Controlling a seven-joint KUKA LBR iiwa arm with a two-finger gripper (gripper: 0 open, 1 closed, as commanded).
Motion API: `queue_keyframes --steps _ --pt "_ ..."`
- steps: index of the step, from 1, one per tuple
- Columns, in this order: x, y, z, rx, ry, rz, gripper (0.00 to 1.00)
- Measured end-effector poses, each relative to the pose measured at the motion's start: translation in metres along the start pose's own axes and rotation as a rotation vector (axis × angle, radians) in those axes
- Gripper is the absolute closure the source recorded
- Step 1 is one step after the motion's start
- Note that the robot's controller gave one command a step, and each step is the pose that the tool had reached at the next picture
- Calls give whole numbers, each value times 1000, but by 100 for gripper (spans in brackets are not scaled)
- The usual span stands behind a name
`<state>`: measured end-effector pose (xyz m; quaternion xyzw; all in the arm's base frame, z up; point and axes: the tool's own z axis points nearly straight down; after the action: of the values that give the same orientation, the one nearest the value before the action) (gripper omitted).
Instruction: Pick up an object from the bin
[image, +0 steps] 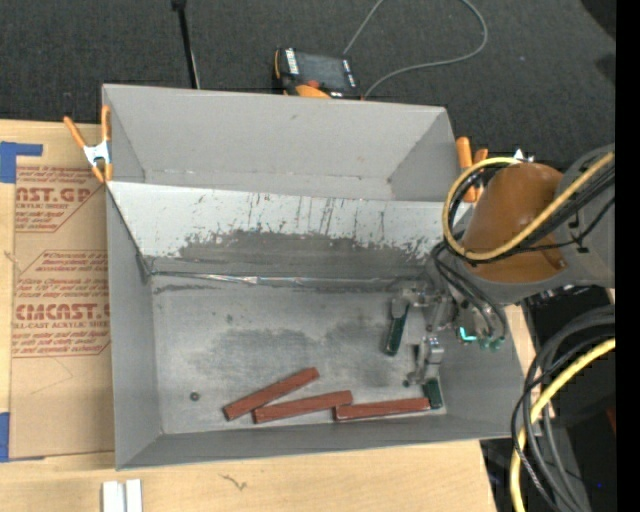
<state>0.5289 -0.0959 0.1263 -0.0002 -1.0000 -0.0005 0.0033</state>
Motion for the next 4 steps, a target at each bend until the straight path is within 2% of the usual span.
queue_keyframes --steps 1,2,3,4 --pt "42 -40 28 2 -2 -372 0" --pt "37 -16 54 2 -8 -824 0" --pt "48 -22 55 -15 -17 -1500 0" --pt "46 -31 55 2 -14 -1497 100"
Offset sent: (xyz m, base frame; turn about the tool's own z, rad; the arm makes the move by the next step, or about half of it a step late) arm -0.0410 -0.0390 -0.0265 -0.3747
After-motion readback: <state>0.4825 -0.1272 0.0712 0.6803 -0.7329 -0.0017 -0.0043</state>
